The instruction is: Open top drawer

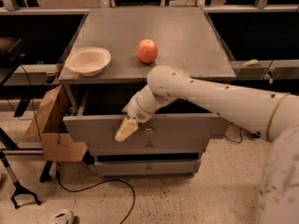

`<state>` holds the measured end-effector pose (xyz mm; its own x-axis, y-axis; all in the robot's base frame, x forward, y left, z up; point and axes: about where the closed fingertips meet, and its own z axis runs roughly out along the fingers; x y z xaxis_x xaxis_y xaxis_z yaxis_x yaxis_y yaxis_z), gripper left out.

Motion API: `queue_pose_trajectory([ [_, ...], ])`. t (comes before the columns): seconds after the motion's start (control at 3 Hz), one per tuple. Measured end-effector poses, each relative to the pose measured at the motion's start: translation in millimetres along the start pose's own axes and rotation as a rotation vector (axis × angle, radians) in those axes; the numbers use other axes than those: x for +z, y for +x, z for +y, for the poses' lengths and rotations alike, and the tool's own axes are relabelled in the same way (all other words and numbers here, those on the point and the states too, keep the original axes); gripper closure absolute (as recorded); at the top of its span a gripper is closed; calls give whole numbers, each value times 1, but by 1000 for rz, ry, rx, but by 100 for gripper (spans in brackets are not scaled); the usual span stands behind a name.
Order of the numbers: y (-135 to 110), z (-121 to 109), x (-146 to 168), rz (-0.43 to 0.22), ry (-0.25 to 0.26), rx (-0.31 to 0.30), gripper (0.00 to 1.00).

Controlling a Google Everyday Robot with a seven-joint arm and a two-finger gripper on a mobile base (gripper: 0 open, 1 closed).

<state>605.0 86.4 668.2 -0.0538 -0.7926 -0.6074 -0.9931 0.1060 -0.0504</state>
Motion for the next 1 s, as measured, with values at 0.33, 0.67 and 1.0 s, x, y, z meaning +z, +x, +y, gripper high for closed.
queue_pose_trajectory([
  [0.33, 8, 35, 4, -16, -19, -32, 0],
  [0.67, 7, 38, 1, -16, -21, -38, 7],
  [1.0, 11, 56, -2, -9, -36, -79, 26],
])
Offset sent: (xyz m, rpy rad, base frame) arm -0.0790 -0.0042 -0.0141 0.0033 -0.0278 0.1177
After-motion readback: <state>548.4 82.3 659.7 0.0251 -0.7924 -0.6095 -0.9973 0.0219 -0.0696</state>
